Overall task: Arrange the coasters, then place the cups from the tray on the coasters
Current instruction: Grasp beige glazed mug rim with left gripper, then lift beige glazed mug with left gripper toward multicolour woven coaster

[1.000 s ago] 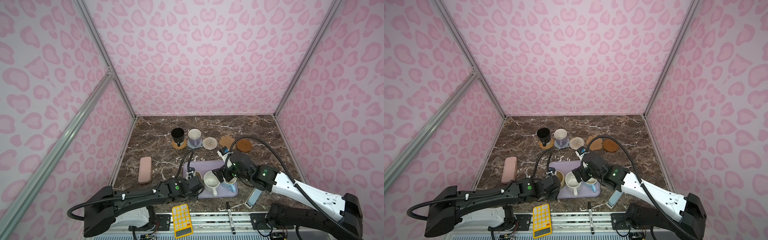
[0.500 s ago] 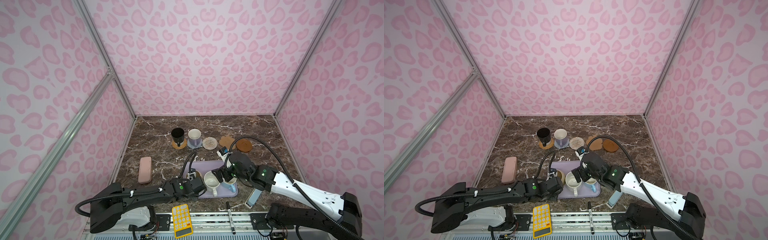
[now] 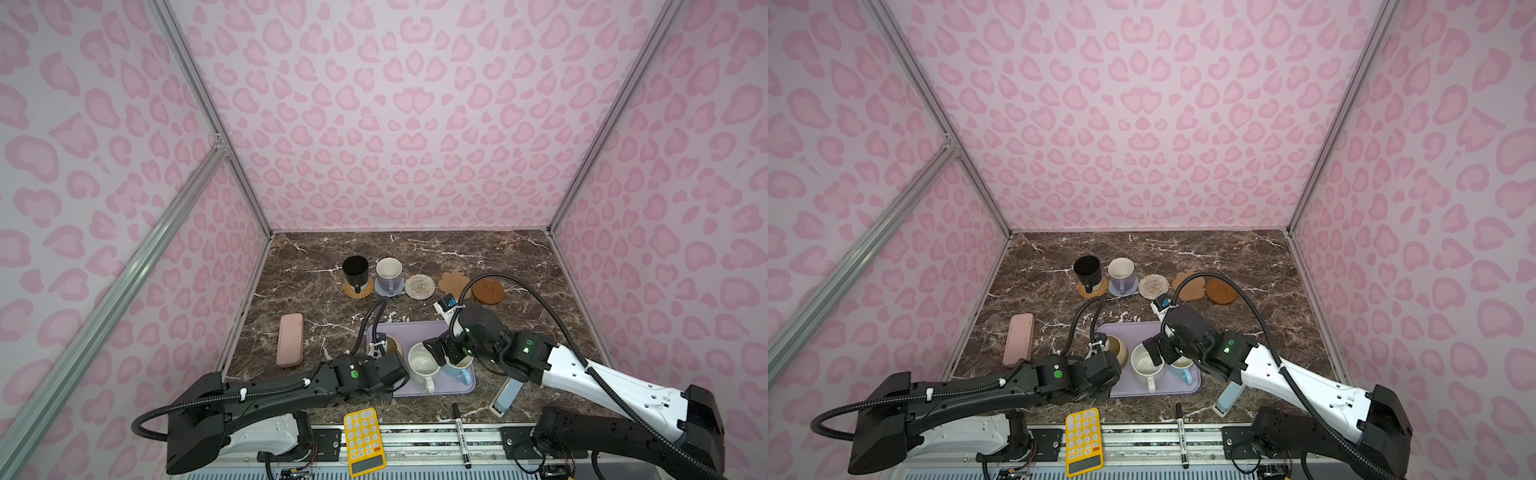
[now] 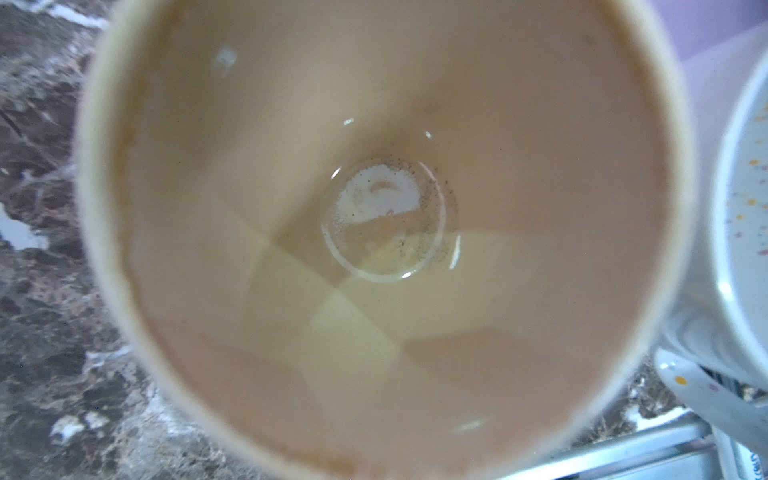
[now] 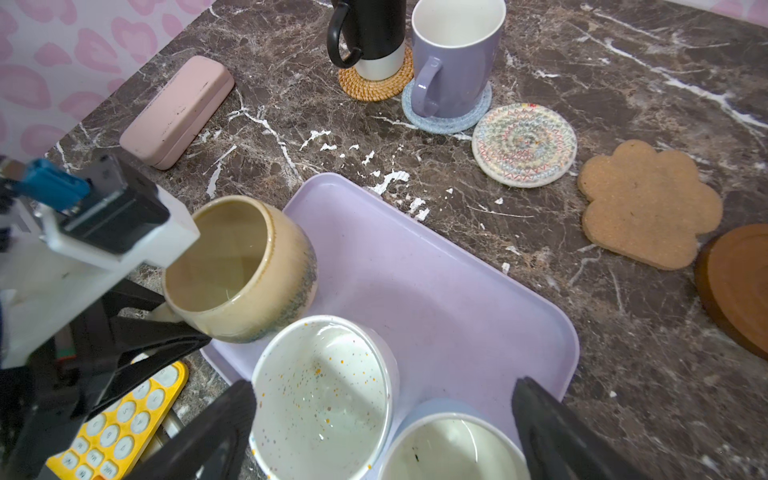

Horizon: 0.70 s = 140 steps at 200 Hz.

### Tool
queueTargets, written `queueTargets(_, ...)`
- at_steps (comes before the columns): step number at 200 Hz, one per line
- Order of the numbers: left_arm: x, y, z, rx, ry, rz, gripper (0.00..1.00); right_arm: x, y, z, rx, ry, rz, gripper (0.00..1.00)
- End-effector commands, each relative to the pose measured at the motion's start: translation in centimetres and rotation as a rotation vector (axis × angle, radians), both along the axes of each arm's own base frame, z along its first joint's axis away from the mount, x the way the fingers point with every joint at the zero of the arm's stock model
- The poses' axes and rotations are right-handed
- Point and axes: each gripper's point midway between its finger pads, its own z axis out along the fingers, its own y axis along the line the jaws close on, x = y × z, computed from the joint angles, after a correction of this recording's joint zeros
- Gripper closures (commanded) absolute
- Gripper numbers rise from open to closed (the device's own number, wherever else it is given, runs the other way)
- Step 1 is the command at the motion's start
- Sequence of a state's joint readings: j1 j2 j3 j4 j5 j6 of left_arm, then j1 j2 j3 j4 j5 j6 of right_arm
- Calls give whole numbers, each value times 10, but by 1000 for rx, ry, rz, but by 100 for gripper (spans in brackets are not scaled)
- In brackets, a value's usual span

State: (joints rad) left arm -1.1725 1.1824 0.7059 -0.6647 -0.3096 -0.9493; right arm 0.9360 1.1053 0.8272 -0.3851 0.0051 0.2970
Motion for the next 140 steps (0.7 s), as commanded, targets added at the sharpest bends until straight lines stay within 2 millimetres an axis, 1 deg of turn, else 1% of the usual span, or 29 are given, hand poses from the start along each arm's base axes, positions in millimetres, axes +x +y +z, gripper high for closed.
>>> queueTargets(1,19,0,26,-8,-110,44,97,1,14,7,73,-8,22,2)
queueTargets(21,29,0,44,7,-154,48,97,4,21,11,100,-15,29,2)
queueTargets(39,41,-4,62,7,-201,52,97,11,25,18,114,-26,8,2)
queueTargets(71,59,-16,93,-50,-246,32,97,26,25,33,151,-61,-74,2)
queueTargets(94,71,-23,106,-52,-251,16,97,34,25,47,203,-92,-87,2)
queueTargets(115,83,-32,114,-58,-244,5,97,45,19,55,234,-108,-110,2)
queueTargets(138,98,-43,125,-50,-255,-4,97,65,4,57,288,-90,-170,2)
queueTargets(140,99,-44,126,-51,-255,-4,98,67,2,58,294,-88,-175,2)
